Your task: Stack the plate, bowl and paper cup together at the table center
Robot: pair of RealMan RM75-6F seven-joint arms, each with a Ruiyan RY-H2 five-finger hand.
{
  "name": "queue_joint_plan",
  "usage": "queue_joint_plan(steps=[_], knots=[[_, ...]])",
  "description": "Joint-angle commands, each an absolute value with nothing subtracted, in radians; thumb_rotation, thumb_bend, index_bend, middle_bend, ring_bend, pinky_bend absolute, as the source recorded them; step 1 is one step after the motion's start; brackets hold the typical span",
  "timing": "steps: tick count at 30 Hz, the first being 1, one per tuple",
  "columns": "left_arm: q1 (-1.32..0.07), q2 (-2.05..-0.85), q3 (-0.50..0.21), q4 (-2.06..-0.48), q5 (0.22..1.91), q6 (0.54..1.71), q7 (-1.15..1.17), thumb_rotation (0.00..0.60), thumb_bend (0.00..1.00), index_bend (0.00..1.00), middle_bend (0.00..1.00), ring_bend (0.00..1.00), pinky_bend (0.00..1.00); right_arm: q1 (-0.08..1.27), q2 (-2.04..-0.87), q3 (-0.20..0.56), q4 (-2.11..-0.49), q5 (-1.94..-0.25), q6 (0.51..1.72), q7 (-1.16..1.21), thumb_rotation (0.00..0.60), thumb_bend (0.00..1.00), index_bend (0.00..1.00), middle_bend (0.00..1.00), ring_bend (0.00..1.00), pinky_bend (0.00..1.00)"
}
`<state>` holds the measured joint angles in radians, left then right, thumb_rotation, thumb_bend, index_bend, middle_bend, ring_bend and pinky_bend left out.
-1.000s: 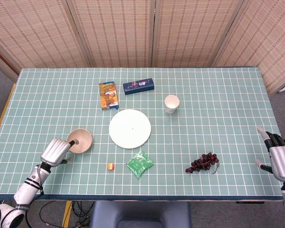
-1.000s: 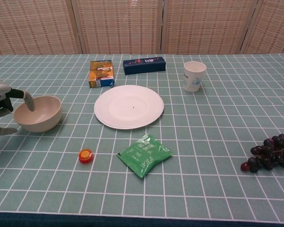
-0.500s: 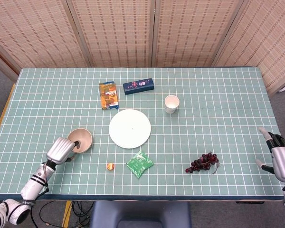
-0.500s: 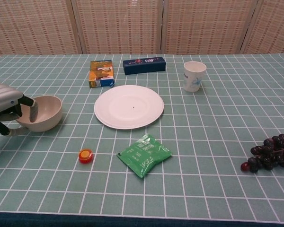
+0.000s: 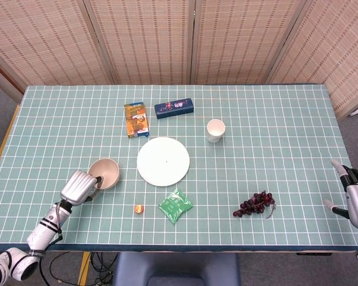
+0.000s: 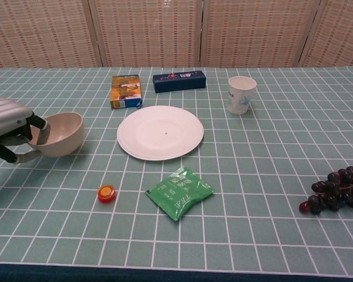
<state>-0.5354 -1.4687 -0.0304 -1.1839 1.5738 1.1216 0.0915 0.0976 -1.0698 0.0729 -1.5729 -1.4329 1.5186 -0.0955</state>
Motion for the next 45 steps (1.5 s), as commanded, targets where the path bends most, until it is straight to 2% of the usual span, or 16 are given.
queue_joint_plan(steps=[1,9,18,32,39,45], knots=[[-0.555,-1.457,-0.041,-1.21,1.587,1.128,0.097,0.6,0.37,0.58,0.98,0.91,0.99,0.096,-1.068,0.076,-1.573,-1.432,1.518,-0.094,0.6,0.0,0.12,0.24,0.23,0.4],[-0.649,-1.46,-0.103,-1.306,1.578,1.075,0.154,0.6,0.37,0.58,0.98,0.91,0.99,0.092,-1.067,0.083,-1.57,-1.432,1.513,-0.092,0.6,0.0,0.12,0.24,0.23,0.4],[-0.769,-1.538,-0.176,-1.332,1.498,0.956,0.265,0.6,0.37,0.58,0.98,0.91,0.99,0.083,-1.063,0.087,-1.565,-1.431,1.514,-0.085,0.6,0.0,0.12,0.24,0.23,0.4],[-0.896,-1.714,-0.24,-1.203,1.333,0.857,0.428,0.6,0.37,0.58,0.98,0.91,0.99,0.067,-1.059,0.092,-1.553,-1.428,1.517,-0.06,0.6,0.0,0.12,0.24,0.23,0.4],[-0.933,-1.755,-0.248,-1.163,1.255,0.832,0.528,0.6,0.37,0.57,0.98,0.9,0.99,0.056,-1.057,0.093,-1.546,-1.426,1.523,-0.047,0.6,0.0,0.12,0.24,0.23,0.4],[-0.946,-1.765,-0.246,-1.164,1.175,0.828,0.631,0.6,0.37,0.51,0.94,0.88,0.97,0.051,-1.051,0.095,-1.545,-1.426,1.526,-0.042,0.6,0.0,0.12,0.24,0.23,0.4]])
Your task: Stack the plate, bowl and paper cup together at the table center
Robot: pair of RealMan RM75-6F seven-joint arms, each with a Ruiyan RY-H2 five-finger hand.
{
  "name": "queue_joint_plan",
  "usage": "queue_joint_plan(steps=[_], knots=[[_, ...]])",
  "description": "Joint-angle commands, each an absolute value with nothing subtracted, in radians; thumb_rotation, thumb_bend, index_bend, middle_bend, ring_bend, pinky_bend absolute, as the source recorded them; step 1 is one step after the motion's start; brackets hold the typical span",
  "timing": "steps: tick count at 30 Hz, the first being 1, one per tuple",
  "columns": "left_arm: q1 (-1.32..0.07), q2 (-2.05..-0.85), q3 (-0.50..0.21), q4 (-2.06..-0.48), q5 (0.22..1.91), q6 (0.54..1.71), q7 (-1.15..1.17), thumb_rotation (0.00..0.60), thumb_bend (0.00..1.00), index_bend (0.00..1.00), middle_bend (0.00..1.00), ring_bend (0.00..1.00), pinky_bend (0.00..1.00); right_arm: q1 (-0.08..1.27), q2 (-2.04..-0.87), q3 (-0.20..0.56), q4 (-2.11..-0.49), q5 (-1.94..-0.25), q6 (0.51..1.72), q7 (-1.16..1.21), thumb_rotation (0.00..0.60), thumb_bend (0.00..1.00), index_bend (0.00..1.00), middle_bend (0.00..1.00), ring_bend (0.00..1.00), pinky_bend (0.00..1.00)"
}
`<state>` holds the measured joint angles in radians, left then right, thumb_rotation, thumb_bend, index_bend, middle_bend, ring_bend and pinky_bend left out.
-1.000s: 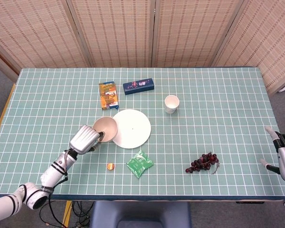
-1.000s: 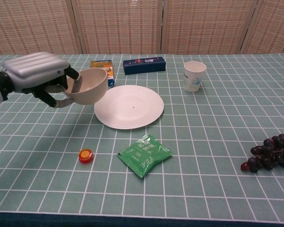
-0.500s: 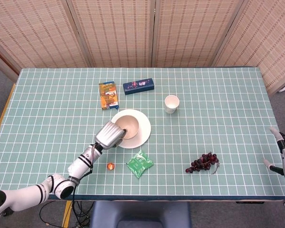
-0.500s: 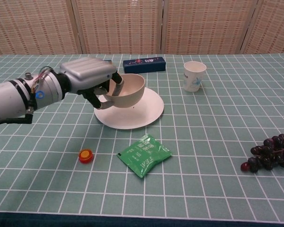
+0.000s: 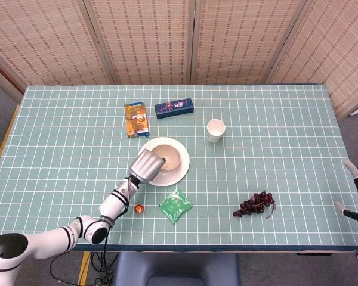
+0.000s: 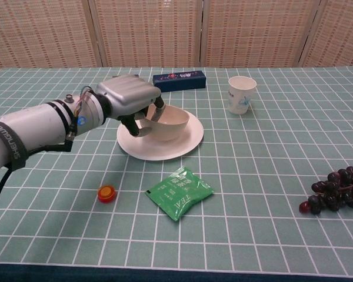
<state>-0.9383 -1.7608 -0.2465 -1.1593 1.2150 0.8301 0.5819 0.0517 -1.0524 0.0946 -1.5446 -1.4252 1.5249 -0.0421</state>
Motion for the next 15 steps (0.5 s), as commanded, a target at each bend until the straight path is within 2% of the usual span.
queue_joint_plan(steps=[1,4,9,13,15], knots=[[-0.945,-1.763,-0.244,-1.174,1.156,0.832,0.654,0.6,0.36,0.48,0.93,0.87,0.97,0.05,-1.05,0.096,-1.546,-1.426,1.528,-0.042,0.6,0.0,0.12,0.24,0.23,0.4],[-0.936,-1.753,-0.238,-1.212,1.113,0.859,0.715,0.6,0.36,0.36,0.87,0.83,0.97,0.048,-1.05,0.098,-1.548,-1.426,1.529,-0.044,0.6,0.0,0.12,0.24,0.23,0.4],[-0.9,-1.705,-0.235,-1.34,1.04,0.948,0.813,0.6,0.31,0.13,0.67,0.63,0.96,0.047,-1.047,0.103,-1.554,-1.422,1.528,-0.049,0.6,0.0,0.12,0.24,0.23,0.4],[-0.861,-1.633,-0.229,-1.485,0.984,1.017,0.859,0.6,0.28,0.06,0.48,0.49,0.9,0.053,-1.042,0.106,-1.563,-1.428,1.525,-0.059,0.6,0.0,0.12,0.24,0.23,0.4],[-0.836,-1.581,-0.22,-1.569,0.961,1.039,0.86,0.6,0.27,0.04,0.36,0.41,0.8,0.057,-1.038,0.107,-1.571,-1.433,1.522,-0.063,0.6,0.0,0.12,0.24,0.23,0.4]])
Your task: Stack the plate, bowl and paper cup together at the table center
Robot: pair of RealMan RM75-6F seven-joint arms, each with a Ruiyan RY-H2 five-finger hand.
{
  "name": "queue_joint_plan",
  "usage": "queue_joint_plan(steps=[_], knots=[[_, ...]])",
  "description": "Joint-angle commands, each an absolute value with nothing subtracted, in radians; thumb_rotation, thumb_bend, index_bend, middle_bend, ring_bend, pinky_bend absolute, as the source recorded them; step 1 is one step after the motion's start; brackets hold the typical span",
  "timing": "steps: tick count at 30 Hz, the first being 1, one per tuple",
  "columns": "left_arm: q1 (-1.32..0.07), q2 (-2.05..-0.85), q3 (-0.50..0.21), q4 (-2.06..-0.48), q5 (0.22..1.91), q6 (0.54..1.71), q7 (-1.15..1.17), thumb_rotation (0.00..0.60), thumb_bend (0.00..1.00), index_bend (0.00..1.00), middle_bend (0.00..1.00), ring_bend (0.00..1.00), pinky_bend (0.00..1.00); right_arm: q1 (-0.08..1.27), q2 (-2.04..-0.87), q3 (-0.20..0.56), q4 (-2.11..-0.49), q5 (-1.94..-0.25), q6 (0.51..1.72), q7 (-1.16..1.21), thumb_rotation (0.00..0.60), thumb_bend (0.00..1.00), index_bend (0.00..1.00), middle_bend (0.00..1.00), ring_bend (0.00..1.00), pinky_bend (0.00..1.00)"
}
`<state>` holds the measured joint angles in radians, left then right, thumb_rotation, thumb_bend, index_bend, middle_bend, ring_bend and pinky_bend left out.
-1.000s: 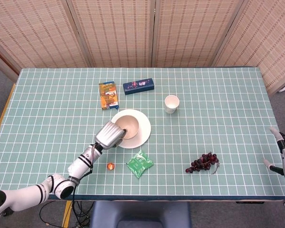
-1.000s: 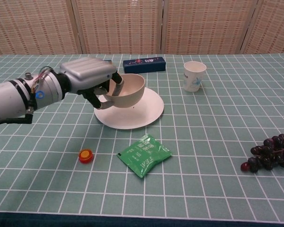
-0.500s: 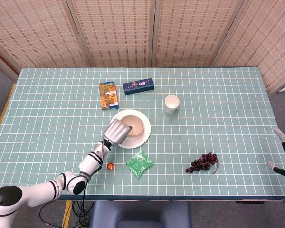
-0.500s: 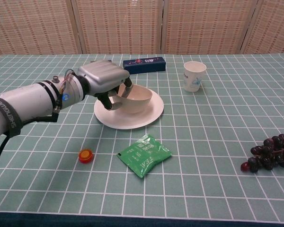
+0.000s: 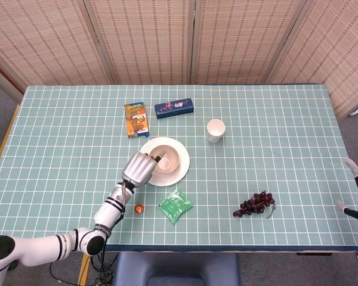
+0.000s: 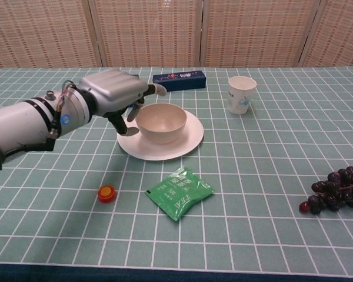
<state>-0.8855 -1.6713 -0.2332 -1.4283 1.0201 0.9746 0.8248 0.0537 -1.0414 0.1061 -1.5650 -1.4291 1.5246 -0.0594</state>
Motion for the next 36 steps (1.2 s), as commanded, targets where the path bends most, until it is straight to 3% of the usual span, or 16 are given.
queue_joint_plan(steps=[1,4,6,22,27,36], knots=[[-0.821,-1.551,-0.213,-1.61,0.96,1.053,0.853,0.6,0.27,0.04,0.33,0.38,0.76,0.059,-1.038,0.108,-1.574,-1.436,1.521,-0.066,0.6,0.0,0.12,0.24,0.23,0.4],[-0.785,-1.493,-0.191,-1.68,0.971,1.102,0.844,0.6,0.27,0.05,0.25,0.29,0.58,0.064,-1.035,0.106,-1.583,-1.441,1.512,-0.073,0.6,0.0,0.12,0.24,0.23,0.4],[-0.755,-1.454,-0.179,-1.72,0.975,1.134,0.821,0.6,0.27,0.05,0.24,0.28,0.55,0.069,-1.032,0.104,-1.589,-1.443,1.5,-0.075,0.6,0.0,0.12,0.24,0.23,0.4],[-0.516,-1.249,-0.092,-1.759,1.085,1.343,0.56,0.6,0.27,0.09,0.24,0.27,0.47,0.157,-1.006,0.103,-1.631,-1.44,1.349,-0.111,0.6,0.01,0.12,0.22,0.21,0.4],[-0.442,-1.218,-0.059,-1.749,1.148,1.401,0.474,0.6,0.27,0.1,0.24,0.27,0.46,0.238,-0.998,0.127,-1.651,-1.409,1.235,-0.143,0.6,0.1,0.12,0.19,0.18,0.4],[-0.35,-1.187,-0.006,-1.728,1.278,1.465,0.363,0.6,0.27,0.13,0.24,0.27,0.44,0.439,-1.059,0.205,-1.614,-1.285,0.984,-0.178,0.6,0.09,0.1,0.12,0.13,0.4]])
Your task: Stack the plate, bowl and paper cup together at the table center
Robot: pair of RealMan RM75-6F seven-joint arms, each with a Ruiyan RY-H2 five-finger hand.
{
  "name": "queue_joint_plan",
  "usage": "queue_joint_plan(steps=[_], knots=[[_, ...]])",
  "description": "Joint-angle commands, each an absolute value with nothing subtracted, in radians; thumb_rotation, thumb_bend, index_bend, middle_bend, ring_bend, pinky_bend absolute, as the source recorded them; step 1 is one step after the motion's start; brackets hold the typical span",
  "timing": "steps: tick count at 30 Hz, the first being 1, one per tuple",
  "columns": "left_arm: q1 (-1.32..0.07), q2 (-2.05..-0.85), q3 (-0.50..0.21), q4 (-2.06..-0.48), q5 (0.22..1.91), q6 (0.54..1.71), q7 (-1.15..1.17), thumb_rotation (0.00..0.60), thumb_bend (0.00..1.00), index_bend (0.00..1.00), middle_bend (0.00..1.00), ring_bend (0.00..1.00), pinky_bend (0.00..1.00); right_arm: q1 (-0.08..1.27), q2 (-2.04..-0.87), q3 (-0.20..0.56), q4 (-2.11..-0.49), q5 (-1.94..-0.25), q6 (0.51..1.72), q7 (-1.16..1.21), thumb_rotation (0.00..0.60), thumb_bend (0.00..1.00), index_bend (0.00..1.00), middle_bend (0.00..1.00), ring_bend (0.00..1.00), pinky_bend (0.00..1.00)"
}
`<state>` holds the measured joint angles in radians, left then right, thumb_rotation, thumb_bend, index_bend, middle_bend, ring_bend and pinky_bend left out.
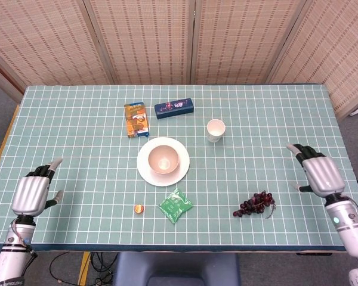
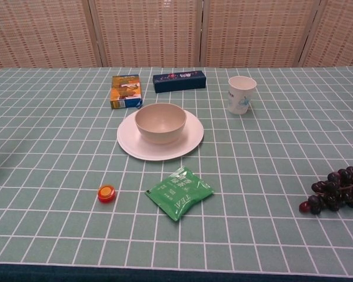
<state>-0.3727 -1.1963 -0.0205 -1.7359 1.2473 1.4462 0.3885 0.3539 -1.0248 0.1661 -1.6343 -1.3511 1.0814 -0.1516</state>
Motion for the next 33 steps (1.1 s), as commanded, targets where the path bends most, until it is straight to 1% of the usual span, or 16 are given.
queue_joint_plan(steps=[1,6,9,12,16,25,33], knots=[[-0.342,-1.184,-0.004,-1.727,1.291,1.469,0.355,0.6,0.27,0.13,0.24,0.27,0.44,0.468,-1.07,0.213,-1.61,-1.26,0.947,-0.197,0.6,0.08,0.09,0.11,0.12,0.39],[-0.323,-1.174,0.001,-1.729,1.328,1.474,0.34,0.6,0.27,0.13,0.24,0.27,0.42,0.593,-1.121,0.242,-1.578,-1.137,0.813,-0.296,0.6,0.03,0.0,0.01,0.03,0.28],[-0.314,-1.17,0.001,-1.732,1.347,1.474,0.337,0.6,0.27,0.14,0.24,0.27,0.42,0.672,-1.167,0.258,-1.53,-1.059,0.752,-0.349,0.6,0.02,0.0,0.0,0.0,0.25],[-0.305,-1.168,0.001,-1.734,1.364,1.476,0.333,0.6,0.27,0.14,0.24,0.27,0.41,0.745,-1.219,0.266,-1.469,-0.985,0.696,-0.38,0.6,0.02,0.0,0.0,0.0,0.21],[-0.291,-1.162,0.002,-1.74,1.382,1.479,0.332,0.6,0.27,0.14,0.24,0.26,0.41,0.838,-1.289,0.261,-1.374,-0.908,0.629,-0.412,0.6,0.02,0.0,0.0,0.0,0.2],[-0.255,-1.149,-0.002,-1.746,1.405,1.497,0.319,0.6,0.27,0.15,0.24,0.26,0.41,0.979,-1.431,0.241,-1.177,-0.808,0.558,-0.438,0.6,0.03,0.0,0.0,0.0,0.19],[-0.223,-1.14,-0.006,-1.746,1.415,1.51,0.305,0.6,0.27,0.15,0.24,0.26,0.41,1.059,-1.56,0.232,-0.973,-0.756,0.496,-0.399,0.6,0.08,0.0,0.02,0.0,0.19]])
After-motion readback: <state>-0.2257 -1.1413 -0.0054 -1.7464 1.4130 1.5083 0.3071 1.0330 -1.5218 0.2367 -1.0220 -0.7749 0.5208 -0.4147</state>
